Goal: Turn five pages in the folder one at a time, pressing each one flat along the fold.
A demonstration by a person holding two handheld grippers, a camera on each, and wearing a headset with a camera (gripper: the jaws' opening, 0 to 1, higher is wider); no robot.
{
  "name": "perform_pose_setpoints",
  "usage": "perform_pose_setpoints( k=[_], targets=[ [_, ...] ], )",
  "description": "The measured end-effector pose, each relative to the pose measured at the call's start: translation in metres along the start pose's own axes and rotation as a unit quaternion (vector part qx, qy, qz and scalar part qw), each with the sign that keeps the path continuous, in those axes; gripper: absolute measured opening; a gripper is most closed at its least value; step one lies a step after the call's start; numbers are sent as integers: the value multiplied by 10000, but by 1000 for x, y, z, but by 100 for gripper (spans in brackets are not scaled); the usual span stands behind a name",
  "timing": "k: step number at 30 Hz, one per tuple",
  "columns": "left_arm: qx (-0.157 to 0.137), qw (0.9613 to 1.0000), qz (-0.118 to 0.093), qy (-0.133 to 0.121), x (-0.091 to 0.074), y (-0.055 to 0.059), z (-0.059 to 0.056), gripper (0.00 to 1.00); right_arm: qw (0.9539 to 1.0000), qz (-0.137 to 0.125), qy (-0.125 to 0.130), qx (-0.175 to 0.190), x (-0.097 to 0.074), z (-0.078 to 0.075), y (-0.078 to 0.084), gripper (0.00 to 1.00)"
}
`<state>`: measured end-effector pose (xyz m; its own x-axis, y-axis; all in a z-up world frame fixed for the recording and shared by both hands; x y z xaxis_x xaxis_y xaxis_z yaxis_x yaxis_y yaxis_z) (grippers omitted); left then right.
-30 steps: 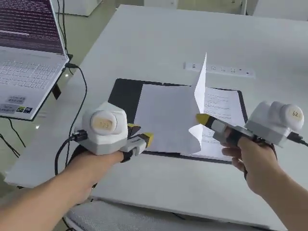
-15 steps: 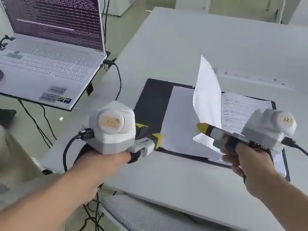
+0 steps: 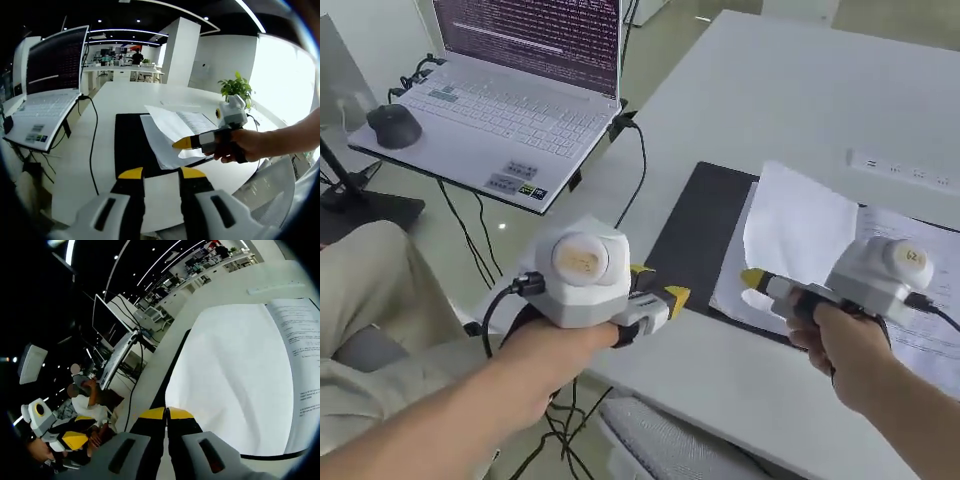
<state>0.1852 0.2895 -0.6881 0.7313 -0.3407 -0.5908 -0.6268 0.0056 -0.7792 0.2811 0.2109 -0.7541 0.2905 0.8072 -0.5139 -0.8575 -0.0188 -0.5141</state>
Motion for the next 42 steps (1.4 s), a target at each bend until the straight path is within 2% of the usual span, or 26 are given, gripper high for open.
perform_pose_setpoints(
  k=[3,8,16,18,27,29,32,36,42],
  targets=[
    [-58,10000,24,-18,-1,4,2,25,9999,126,105,44,15,-9,5,0],
    [-114,9999,93,-28,3,11,4,25,9992,240,213,232,28,-24,12,0],
    [-106,9997,208,12,16,12,4,25,9984,331,261,368,33,-32,22,0],
    [-110,9997,226,26,21,12,4,25,9983,316,190,456,34,-32,23,1],
    [-6,9993,366,124,43,13,-4,24,9971,233,-89,714,27,-27,26,5],
    [-5,9990,409,153,48,13,-5,24,9968,182,-152,765,24,-25,24,5],
    [39,9988,446,198,57,12,-10,24,9951,116,-381,908,21,-18,19,5],
    [104,9984,480,276,66,10,-16,24,9946,142,-476,914,16,-14,16,6],
    [269,9977,507,360,89,11,-23,23,9942,-99,-481,957,-2,-25,1,6]
  ],
)
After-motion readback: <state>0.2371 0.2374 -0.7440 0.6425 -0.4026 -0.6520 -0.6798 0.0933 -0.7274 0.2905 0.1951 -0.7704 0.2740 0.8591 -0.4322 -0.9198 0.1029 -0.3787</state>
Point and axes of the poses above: the centre of the closed fingertips' face, and the gripper's own axes: x roughly forward along the fingers, z roughly to its left, y roughly out of its underside, the point moved 1 cm from there along -x, roughly backward along the fingers, and after that the axes turned 7 degrees about z, right-handed, at the moved point
